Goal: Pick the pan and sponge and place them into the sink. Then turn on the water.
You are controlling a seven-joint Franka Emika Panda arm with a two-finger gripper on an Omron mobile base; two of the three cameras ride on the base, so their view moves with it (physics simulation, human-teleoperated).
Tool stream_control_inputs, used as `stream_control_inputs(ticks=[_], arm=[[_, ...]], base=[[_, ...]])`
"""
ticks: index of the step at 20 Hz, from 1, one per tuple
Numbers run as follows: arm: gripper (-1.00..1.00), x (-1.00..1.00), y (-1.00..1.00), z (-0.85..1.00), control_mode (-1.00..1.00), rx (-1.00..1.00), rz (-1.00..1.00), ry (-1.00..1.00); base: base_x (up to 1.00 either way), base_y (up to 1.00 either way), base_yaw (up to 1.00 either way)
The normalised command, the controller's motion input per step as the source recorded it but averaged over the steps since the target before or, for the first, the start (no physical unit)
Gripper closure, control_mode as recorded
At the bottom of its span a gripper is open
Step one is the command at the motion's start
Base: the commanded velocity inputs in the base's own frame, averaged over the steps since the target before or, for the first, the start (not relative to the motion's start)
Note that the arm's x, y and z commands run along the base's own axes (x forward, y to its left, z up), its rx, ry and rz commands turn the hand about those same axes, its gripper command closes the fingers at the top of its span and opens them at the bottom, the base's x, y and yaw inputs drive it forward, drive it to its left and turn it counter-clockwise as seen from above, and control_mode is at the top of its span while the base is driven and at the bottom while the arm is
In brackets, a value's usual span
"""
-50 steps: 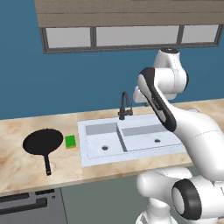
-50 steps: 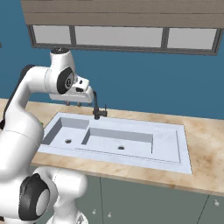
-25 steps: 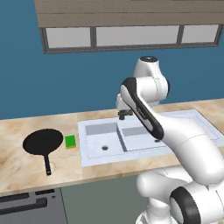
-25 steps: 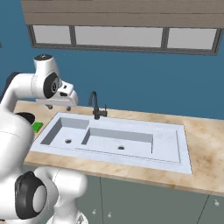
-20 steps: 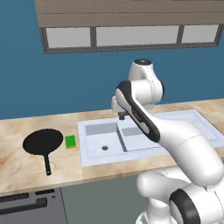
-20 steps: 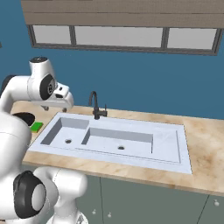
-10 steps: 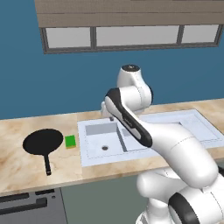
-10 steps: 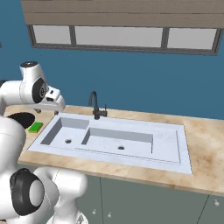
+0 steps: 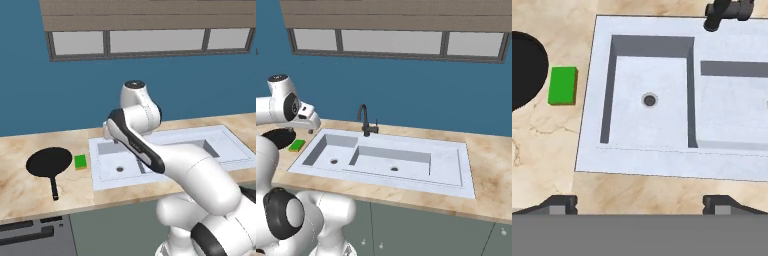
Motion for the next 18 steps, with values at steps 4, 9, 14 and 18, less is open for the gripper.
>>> stream_control_inputs(ticks=[4,9,14,18], arm=[[-1.0,0.0,0.38,-0.16,-1.0,0.0,0.0,0.0],[-1.0,0.0,0.36,-0.18,-1.0,0.0,0.0,0.0],[-1.0,0.0,0.38,-0.19,-1.0,0.0,0.0,0.0],[-1.0,0.0,0.39,-0.17,-1.0,0.0,0.0,0.0]], base=[[0.0,0.0,0.0],[0.0,0.0,0.0],[0.0,0.0,0.0],[0.0,0.0,0.0]])
